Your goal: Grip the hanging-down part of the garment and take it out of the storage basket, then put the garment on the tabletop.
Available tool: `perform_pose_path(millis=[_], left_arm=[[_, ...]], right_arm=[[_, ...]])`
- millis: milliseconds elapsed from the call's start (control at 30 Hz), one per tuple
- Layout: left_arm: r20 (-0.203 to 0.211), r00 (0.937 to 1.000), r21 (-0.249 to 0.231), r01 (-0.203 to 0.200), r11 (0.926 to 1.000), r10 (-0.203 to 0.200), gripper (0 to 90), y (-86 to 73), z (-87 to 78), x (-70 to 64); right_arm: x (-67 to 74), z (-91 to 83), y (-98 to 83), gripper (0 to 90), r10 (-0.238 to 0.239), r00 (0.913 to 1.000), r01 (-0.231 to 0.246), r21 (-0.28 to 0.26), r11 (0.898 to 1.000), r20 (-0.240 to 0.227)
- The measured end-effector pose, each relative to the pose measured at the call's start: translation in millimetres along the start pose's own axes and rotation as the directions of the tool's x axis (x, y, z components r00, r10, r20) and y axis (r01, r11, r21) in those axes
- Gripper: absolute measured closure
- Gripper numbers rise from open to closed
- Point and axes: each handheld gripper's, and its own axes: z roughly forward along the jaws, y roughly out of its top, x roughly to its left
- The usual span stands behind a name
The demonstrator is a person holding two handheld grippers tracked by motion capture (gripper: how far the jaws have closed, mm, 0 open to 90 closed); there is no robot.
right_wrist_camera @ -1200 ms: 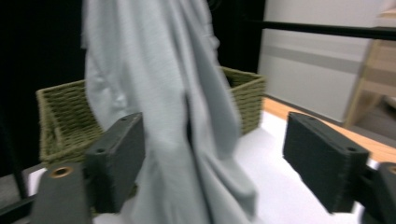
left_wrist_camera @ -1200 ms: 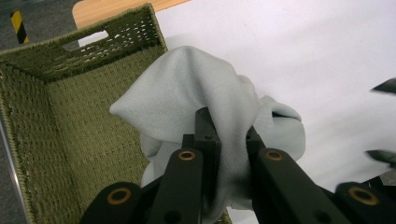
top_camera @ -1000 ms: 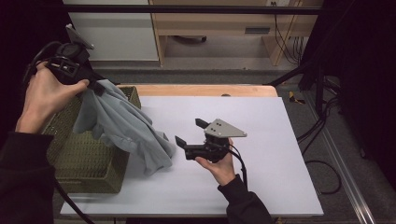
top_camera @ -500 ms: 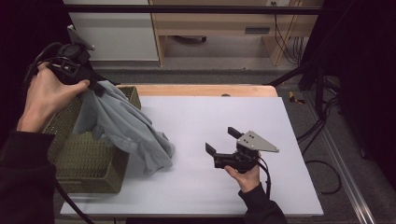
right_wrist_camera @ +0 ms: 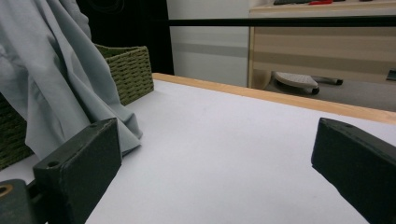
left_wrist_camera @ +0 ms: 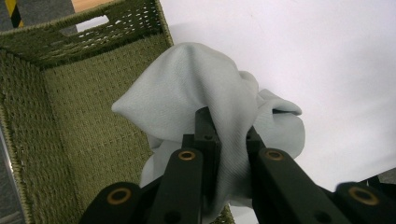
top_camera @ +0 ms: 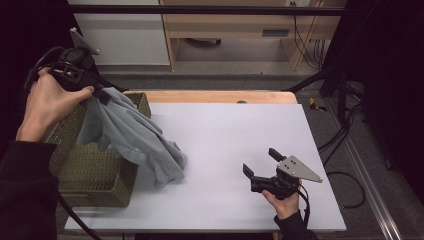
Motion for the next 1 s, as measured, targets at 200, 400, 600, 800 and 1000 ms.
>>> perform_pose_path(millis=[200,400,600,800,1000], left_arm=[[0.008,1.0000,0.000,0.001,1.0000,-0.001,83.2,0.4,0.6,1.7],[0.008,1.0000,0.000,0.000,1.0000,0.000,83.3,0.5,2.9,1.8],[0.011,0.9999,-0.001,0.001,1.0000,-0.001,83.3,0.1,3.1,1.9],[0.010,0.9999,0.002,0.005,1.0000,-0.005,83.3,-0.1,2.7,2.4],[0.013,0.9999,0.001,-0.001,1.0000,0.001,83.3,2.3,3.6,-1.7]], right_arm=[[-4.0,-7.6,-10.4,1.2,-0.004,0.9995,0.004,-0.014,1.000,0.033],[-6.6,-11.7,-24.1,1.2,0.022,0.9990,-0.021,-0.014,1.000,0.040],[-10.6,-16.0,-30.8,1.2,0.034,0.9981,-0.033,-0.012,0.999,0.051],[-11.4,-20.7,-30.5,1.3,0.024,0.9982,-0.023,-0.022,0.999,0.054],[-11.3,-21.8,-31.6,1.2,0.025,0.9984,-0.024,-0.014,1.000,0.051]])
